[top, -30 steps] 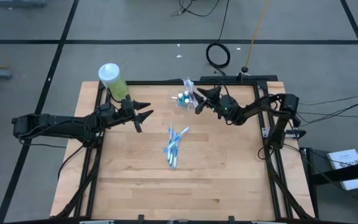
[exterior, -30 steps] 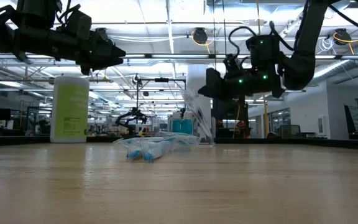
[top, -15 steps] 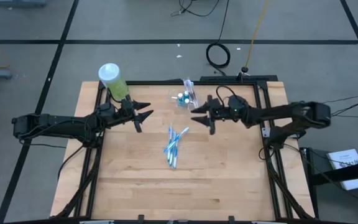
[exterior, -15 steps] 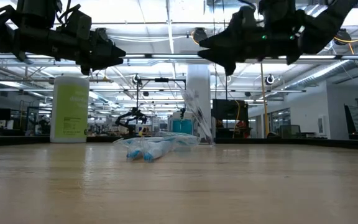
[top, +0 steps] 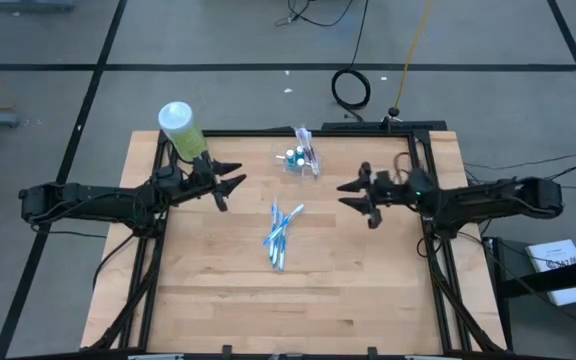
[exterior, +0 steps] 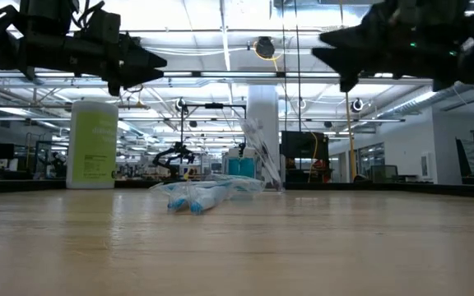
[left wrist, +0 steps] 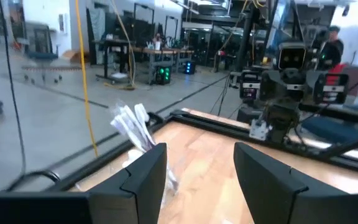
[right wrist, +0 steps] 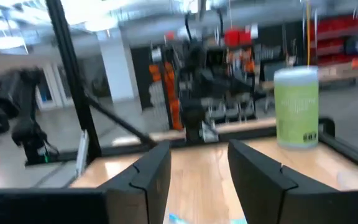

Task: Pick & Place toothbrushing station
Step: Put the blue toothbrush into the transparent organizer

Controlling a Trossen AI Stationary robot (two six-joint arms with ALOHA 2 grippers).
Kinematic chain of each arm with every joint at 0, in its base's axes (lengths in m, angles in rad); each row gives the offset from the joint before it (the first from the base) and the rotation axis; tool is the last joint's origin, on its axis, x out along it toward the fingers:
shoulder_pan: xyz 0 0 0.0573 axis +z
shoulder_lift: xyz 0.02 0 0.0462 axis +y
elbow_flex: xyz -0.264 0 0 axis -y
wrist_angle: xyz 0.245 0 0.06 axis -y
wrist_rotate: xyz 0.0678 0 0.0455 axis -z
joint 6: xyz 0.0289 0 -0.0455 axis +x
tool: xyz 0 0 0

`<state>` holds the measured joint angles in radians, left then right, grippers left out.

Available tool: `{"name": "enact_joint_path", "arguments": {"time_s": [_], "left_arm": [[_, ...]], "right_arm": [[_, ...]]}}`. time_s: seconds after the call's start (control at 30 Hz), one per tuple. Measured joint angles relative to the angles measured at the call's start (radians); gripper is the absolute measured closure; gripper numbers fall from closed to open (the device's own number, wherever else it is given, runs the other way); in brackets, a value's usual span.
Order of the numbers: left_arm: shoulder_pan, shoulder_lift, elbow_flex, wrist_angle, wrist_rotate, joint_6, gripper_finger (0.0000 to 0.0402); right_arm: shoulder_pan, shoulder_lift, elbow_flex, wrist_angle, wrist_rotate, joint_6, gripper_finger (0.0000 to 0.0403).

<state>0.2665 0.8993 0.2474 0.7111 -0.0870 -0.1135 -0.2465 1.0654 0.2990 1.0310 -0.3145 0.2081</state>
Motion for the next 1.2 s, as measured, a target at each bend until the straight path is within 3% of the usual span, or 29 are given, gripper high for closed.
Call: {"name": "enact_joint_path", "arguments": {"time_s": [0.17, 0.43, 0.57, 0.83, 1.2], "left_arm": [[0.000, 0.000, 0.000, -0.005, -0.033, -0.119, 0.0206], [-0.061, 0.085, 0.029, -0.050, 0.032, -0.285, 0.0206], [-0.162, 0.213, 0.159, -0.254, 0.021, -0.264, 0.0206], [-0.285, 0.551, 0.555, -0.757, -0.072, -0.242, 0.0206], [-0.258, 0.883, 0.852, -0.899, -0.100, -0.236, 0.0206]], "right_arm": [[0.000, -0.068, -0.114, 0.169, -0.003, 0.016, 0.0255], [0.000, -0.145, -0.176, 0.191, -0.004, 0.009, 0.0257], [0.000, -0.162, -0.202, 0.191, -0.004, 0.008, 0.0257], [0.000, -0.183, -0.216, 0.193, 0.000, 0.008, 0.0261], [-0.001, -0.181, -0.216, 0.191, 0.056, 0.009, 0.0262]]}}
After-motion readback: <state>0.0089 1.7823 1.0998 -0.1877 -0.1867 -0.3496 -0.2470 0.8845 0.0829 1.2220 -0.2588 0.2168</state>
